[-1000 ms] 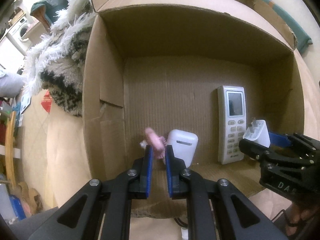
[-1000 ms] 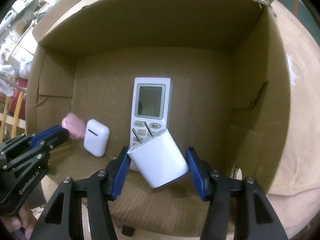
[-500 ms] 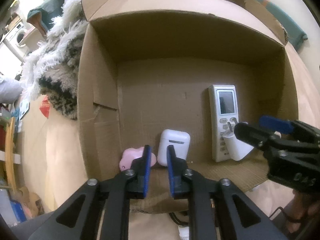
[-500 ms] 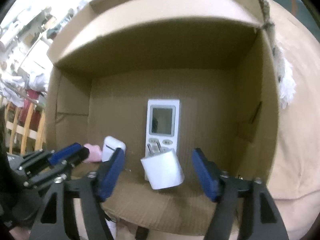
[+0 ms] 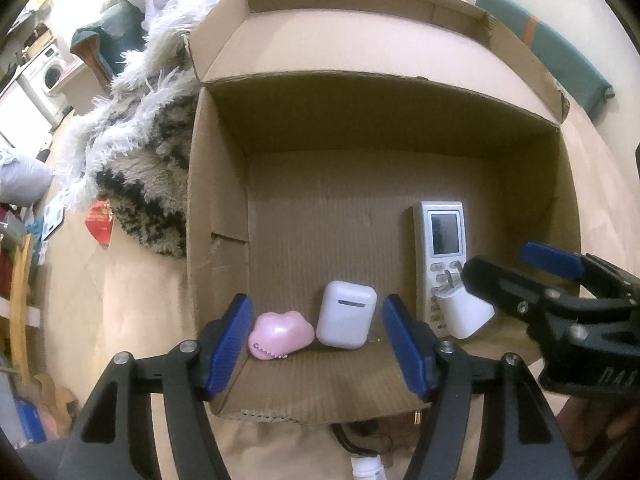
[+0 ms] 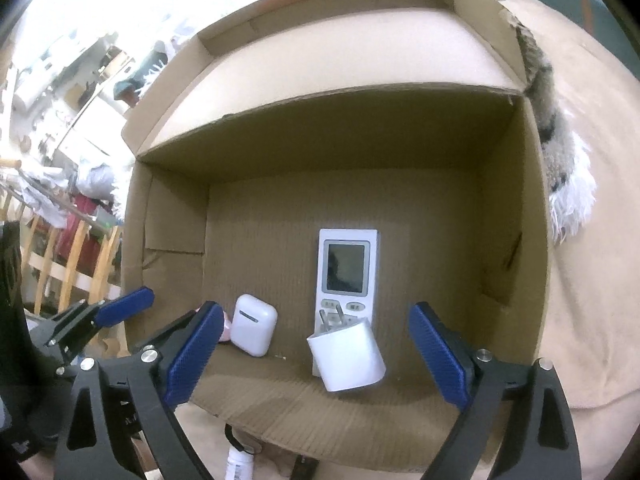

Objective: Organize rigid objects
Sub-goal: 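Place the charger plug beside the remote while the left places the pink item by the earbud case, then move both open tools back toward the remaining items in front of the box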

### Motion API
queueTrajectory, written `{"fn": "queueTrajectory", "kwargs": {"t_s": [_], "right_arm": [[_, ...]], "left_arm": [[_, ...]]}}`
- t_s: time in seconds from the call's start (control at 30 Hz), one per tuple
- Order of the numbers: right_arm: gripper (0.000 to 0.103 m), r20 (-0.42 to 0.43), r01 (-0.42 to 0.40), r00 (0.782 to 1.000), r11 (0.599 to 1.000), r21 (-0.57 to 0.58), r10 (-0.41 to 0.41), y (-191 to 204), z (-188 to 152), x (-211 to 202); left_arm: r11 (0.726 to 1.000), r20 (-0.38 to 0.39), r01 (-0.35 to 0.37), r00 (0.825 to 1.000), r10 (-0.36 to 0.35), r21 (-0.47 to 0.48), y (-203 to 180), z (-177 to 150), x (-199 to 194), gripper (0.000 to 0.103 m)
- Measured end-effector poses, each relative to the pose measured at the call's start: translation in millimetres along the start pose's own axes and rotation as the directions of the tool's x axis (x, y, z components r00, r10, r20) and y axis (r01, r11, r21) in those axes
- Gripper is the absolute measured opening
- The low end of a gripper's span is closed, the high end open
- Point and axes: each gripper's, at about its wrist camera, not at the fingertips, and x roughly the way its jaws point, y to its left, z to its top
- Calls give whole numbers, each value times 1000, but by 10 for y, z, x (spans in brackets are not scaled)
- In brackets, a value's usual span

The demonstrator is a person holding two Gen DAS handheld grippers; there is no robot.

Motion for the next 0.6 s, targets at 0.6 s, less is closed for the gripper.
{"fn": "queueTrajectory", "kwargs": {"t_s": [0.6], "right_arm": [[100,83,-28,996,998,60,23,17,-249,-450]], "left_arm": [[998,68,4,998,0,-60,255,-125,-672,65]]}}
